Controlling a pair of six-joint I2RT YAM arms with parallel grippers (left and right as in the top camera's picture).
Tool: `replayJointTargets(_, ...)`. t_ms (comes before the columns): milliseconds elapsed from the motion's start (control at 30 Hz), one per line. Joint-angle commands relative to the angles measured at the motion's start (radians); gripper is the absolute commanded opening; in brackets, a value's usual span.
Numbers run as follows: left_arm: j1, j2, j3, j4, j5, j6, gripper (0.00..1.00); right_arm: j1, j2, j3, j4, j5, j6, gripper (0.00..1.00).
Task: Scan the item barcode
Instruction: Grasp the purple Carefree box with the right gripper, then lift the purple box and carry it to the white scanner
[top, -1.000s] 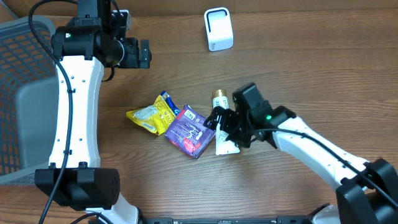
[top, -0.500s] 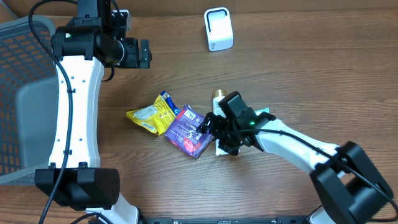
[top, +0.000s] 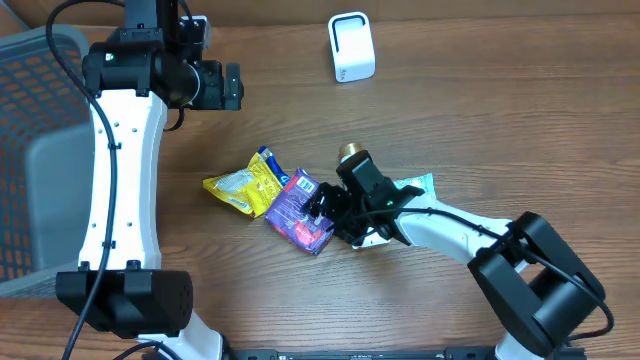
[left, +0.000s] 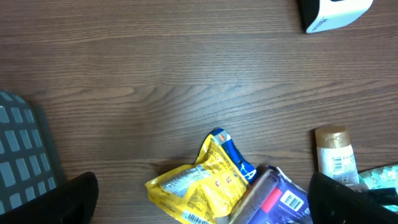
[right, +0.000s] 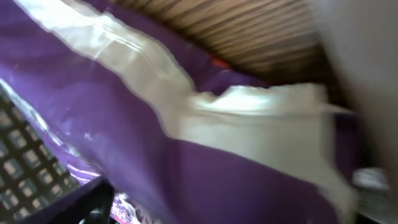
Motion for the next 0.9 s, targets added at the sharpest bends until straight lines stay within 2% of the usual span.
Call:
replayJointTargets(0,0.005,0.011,-0.005,0.001,-0.003,0.023,1.0,0.02,0.082,-0.002,0.039,0.027,-0.002,0.8)
replayJointTargets(100,0.005,0.011,-0.005,0.001,-0.003,0.023,1.0,0.026,0.144,-0.002,0.097,0.013,-0.002,0.71)
replayJointTargets(233,0.005,0.011,-0.005,0.001,-0.003,0.023,1.0,0.02,0.168,-0.002,0.106,-0.013,-0.003,0.47)
replayJointTargets(333,0.003,0.011,-0.005,0.001,-0.003,0.023,0.99,0.01,0.167,0.0,0.123,-0.042,-0.053,0.35)
replayJointTargets(533,0.003,0.011,-0.005,0.001,-0.003,0.023,1.0,-0.033,0.14,0.002,0.133,-0.138,-0.146,0.27)
replayJointTargets(667,0.003,0.011,-0.005,0.001,-0.003,0.023,1.0,-0.074,0.063,0.003,0.124,-0.2,-0.253,0.26)
replayJointTargets(733,0.002,0.011,-0.005,0.001,-0.003,0.023,1.0,-0.101,0.013,0.016,0.077,-0.218,-0.329,0.25)
replayJointTargets(867,0.003,0.011,-0.005,0.001,-0.003,0.023,1.0,-0.171,-0.095,0.109,-0.153,-0.222,-0.566,0.25)
